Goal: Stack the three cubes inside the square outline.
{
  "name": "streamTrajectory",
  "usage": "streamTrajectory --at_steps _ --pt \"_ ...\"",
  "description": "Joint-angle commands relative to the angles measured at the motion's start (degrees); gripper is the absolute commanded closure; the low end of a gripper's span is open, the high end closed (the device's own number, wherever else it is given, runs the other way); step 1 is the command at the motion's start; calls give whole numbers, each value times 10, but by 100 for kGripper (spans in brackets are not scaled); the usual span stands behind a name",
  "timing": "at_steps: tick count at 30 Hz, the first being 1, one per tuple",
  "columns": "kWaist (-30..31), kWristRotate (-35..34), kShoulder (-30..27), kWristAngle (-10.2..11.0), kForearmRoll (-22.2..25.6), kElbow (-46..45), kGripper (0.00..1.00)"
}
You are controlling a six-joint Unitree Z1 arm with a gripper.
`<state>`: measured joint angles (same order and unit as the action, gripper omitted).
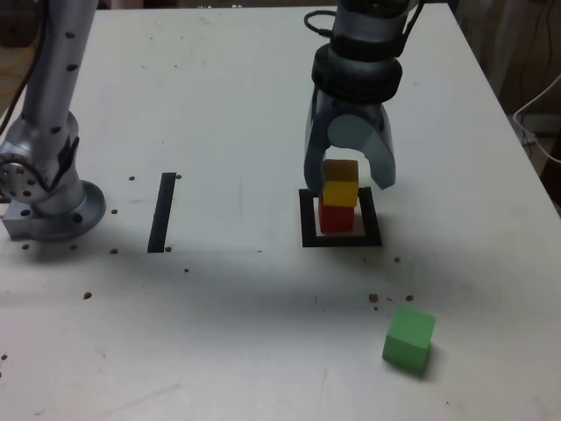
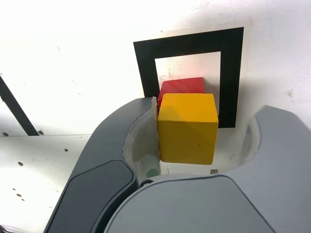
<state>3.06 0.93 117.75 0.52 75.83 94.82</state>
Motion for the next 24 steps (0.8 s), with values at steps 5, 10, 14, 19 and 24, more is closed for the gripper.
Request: streamTrajectory --at_steps 5,10,14,19,24 --pt "3 -16 -24 5 15 -19 1" --pt "15 -26 -51 2 22 -36 0" --pt "29 -33 -75 1 26 -44 0" --pt "51 -41 -96 1 50 -27 0" --pt "99 -65 -95 -6 67 4 0"
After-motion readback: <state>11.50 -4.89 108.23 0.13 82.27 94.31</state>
